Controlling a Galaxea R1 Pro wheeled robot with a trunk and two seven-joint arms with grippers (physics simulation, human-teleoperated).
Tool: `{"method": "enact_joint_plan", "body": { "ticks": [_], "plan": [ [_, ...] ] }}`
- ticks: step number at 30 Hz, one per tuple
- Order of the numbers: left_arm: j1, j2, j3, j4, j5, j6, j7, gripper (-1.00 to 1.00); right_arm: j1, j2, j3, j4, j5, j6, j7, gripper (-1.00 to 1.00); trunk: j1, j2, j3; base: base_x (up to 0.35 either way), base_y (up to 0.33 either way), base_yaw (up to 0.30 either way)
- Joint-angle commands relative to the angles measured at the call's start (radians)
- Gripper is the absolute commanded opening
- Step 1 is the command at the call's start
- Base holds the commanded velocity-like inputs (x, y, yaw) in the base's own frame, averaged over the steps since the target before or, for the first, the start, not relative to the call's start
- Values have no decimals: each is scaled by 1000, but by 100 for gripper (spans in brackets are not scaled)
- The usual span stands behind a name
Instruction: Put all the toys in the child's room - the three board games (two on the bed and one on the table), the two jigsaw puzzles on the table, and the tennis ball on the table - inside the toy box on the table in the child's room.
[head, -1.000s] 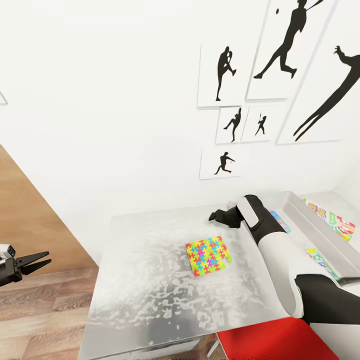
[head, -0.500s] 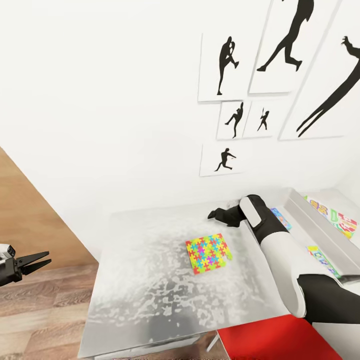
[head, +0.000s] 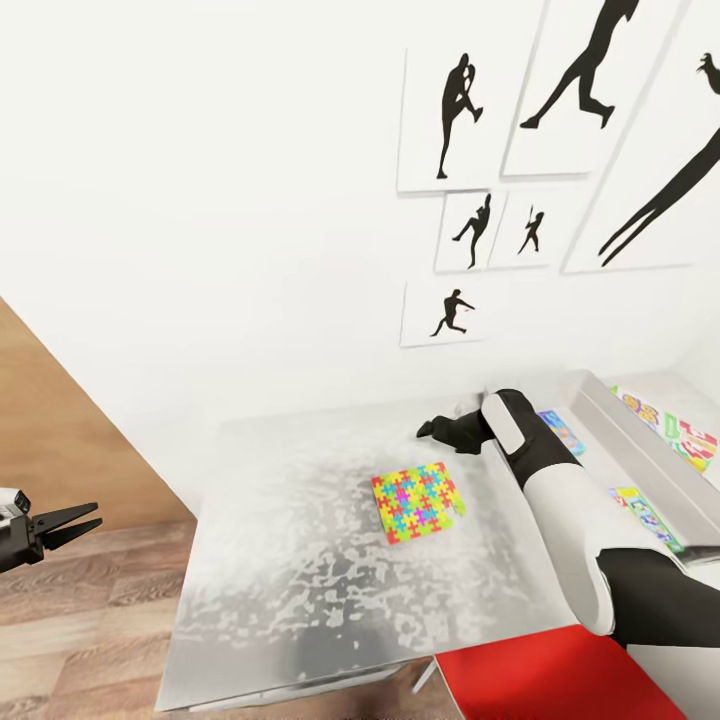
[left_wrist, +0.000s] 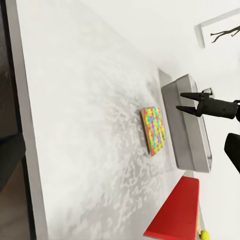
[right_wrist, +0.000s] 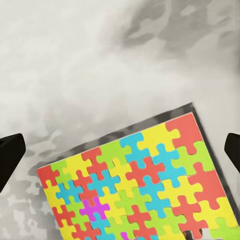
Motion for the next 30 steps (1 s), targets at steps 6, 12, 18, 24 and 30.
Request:
{"method": "enact_joint_plan", "body": {
  "ticks": [6, 12, 18, 24, 30],
  "plan": [
    [-1, 1, 0, 0, -1, 11, -4, 100, -1, -3, 0, -1, -11, 6, -9, 100, 1, -2, -4, 0, 0, 0],
    [-1, 1, 0, 0, -1, 11, -4, 100, 0, -4, 0, -1, -11, 8, -8, 100, 1, -2, -5, 0, 0, 0],
    [-1, 1, 1, 0, -1, 11, -4, 100, 11, -4, 0, -3, -13, 9, -2, 100, 1, -2, -5, 0, 0, 0],
    [-1, 1, 1, 0, -1, 11, -4, 100, 17, -10, 0, -4, -12, 10, 35, 100, 1, -2, -5, 0, 0, 0],
    [-1, 1, 1, 0, -1, 11, -4, 100, 24, -56, 0, -5, -11, 9, 95, 100, 1, -2, -5, 0, 0, 0]
  ]
}}
